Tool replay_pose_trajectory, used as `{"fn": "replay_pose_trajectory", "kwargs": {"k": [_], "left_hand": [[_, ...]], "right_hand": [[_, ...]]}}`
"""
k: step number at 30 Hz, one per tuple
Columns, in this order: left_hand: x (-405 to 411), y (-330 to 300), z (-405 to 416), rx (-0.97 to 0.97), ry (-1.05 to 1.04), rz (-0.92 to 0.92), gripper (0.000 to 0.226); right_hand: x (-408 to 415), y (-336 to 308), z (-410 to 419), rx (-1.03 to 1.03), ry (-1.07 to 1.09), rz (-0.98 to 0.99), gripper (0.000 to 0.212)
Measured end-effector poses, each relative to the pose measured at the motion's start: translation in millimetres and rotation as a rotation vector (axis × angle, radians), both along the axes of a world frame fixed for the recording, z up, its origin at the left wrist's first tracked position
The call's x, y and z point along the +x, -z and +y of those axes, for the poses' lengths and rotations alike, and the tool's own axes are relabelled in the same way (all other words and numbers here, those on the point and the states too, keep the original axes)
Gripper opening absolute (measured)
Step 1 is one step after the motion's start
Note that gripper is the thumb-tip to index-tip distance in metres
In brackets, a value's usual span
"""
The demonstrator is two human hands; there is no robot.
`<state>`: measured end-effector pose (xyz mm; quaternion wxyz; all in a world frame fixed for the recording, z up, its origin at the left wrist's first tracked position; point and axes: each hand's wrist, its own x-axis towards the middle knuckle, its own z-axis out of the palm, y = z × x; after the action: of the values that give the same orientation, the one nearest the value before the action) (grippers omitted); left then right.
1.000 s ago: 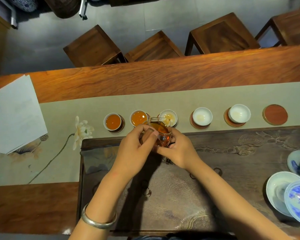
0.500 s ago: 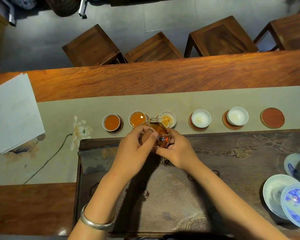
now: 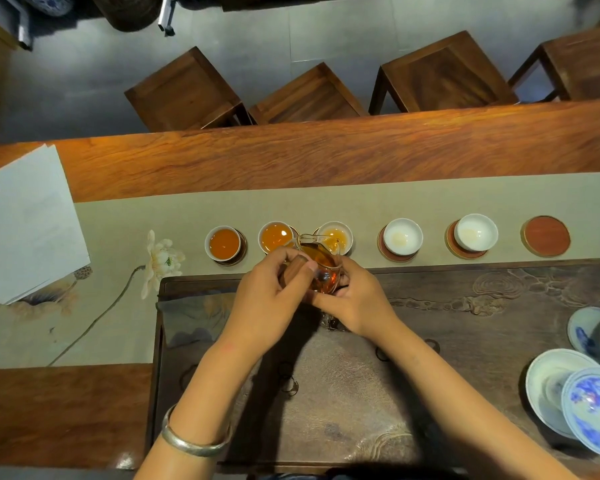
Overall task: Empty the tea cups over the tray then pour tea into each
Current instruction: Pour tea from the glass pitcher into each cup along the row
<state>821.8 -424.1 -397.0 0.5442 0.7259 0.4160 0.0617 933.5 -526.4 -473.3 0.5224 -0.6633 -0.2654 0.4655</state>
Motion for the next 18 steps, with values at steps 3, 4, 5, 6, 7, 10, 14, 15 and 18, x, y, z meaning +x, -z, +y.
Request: {"fn": "replay_pose_trajectory", "kwargs": {"k": [3,4,5,6,7,10,14,15,18], "left_hand": [[-0.2,-0.5,-0.1,-0.002,-0.002,0.004,0.01],[-0.3,-0.5,-0.1,-0.001,-0.004,0.005,0.01],[-0.3,-0.3,0.0,0.0,-0.006,0.007,0.01],[-0.4,-0.3,0.1,-0.001,-0.008,0.008,0.01],[-0.4,-0.7,0.2,-0.002,-0.009,0.009,0.01],[-0.4,-1.5,0.3,0.002,-0.007,0.011,0.012],[0.0,-1.7,0.3,0.017,-0.001,0.012,0.011],[0.4,-1.9,0.3,0.019,0.001,0.013,0.011],[0.9,-2.8,0.4,0.02,0.003,0.015,0.011]], "right_hand": [[0.5,0.7,0.6,-0.008,-0.002,0.014,0.056],[0.6,0.8,0.8,-0.009,-0.002,0.014,0.056],[0.6,1.3,0.9,-0.01,0.001,0.014,0.056],[0.4,1.7,0.8,-0.009,0.007,0.015,0.056],[0.4,2.1,0.8,-0.008,0.011,0.017,0.056],[0.1,2.9,1.1,-0.009,0.006,0.013,0.056],[0.5,4.0,1.3,-0.019,0.008,0.009,0.057],[0.7,4.2,1.0,-0.019,0.007,0.006,0.056],[1.2,4.2,0.4,-0.024,0.009,0.011,0.057]]}}
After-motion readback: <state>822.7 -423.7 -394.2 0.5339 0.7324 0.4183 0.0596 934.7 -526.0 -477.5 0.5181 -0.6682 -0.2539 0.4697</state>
